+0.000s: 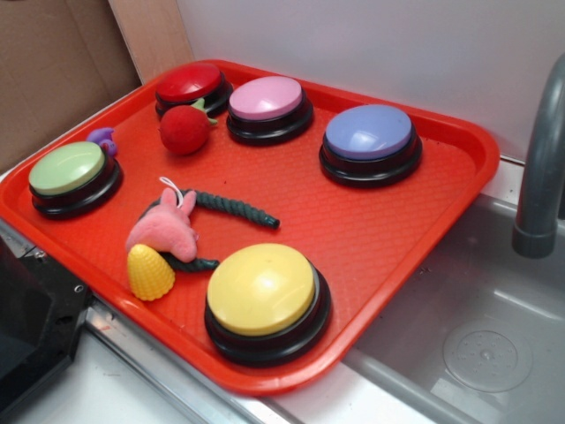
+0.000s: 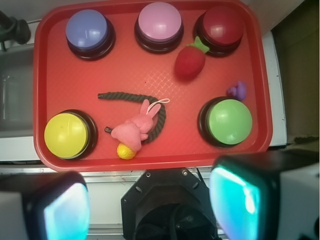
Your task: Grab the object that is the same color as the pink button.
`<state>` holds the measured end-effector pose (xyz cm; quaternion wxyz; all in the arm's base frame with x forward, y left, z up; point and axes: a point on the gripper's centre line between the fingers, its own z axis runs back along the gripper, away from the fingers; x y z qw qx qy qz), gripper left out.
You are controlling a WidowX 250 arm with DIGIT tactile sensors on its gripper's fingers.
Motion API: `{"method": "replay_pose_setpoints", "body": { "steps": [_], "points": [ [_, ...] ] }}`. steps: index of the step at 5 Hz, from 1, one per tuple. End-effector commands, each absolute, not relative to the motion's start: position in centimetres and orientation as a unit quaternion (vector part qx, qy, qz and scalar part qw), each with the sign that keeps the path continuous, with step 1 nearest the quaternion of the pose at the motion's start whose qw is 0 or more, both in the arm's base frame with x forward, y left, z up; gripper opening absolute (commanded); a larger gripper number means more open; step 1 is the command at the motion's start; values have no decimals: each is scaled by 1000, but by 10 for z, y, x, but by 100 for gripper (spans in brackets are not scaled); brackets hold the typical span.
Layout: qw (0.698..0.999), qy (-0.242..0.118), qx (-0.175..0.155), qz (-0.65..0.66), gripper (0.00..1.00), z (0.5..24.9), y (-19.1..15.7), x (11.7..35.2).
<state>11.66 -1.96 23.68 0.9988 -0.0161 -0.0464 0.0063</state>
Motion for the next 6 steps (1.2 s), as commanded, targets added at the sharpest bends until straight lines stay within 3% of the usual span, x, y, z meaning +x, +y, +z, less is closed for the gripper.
{"method": "replay_pose_setpoints", "body": {
  "steps": [1,2,3,4,5,6],
  "points": [
    [999,-46,-16,6,100,237,-20,117],
    [993,-11,-1,116,100,215,-21,124],
    [976,-1,-5,219,100,189,-24,128],
    [953,14,-23,302,100,164,-30,129],
    [935,66,-39,345,100,135,-30,129],
    [923,53,-28,379,100,108,-36,128]
  ]
}}
